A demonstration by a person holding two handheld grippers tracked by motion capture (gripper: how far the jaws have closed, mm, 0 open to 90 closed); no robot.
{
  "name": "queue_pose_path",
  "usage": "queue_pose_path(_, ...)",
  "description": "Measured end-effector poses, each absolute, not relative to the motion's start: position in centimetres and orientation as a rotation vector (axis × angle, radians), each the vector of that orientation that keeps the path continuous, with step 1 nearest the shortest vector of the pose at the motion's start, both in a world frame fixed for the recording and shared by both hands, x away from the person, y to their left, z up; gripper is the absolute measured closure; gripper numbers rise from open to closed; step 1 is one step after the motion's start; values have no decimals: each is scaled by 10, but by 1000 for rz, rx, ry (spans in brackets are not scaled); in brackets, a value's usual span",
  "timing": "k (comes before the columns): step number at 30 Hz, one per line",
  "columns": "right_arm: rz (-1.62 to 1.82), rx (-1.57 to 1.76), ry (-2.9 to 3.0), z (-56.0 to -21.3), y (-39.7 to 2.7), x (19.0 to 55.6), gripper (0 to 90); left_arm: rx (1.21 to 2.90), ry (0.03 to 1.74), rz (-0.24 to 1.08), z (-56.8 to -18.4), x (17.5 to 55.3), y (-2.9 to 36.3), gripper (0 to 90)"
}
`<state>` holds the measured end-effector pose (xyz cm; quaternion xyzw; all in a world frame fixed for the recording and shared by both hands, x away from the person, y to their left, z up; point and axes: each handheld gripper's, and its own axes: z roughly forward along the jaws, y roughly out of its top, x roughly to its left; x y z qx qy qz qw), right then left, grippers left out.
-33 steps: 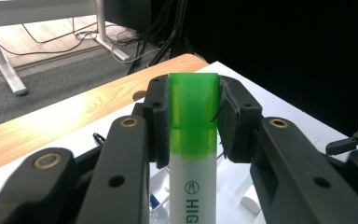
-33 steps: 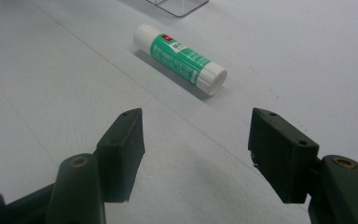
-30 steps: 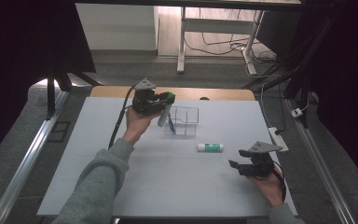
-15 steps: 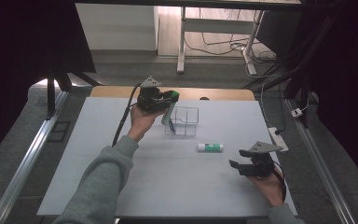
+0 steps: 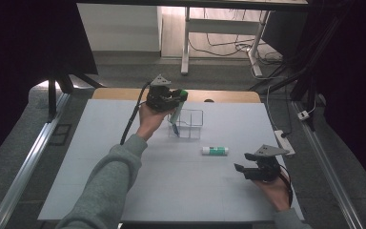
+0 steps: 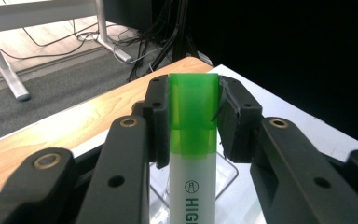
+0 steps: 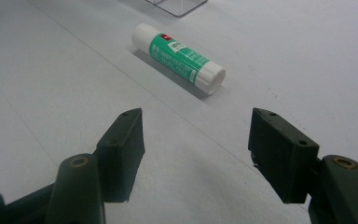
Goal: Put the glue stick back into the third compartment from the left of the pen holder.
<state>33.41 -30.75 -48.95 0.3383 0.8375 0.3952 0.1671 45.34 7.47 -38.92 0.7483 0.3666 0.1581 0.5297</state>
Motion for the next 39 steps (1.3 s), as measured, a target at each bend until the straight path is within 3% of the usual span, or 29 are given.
queue_pose_path(39, 1117, 987, 2385, -490, -312, 334, 354, 1815, 851, 352, -406, 489, 44, 661)
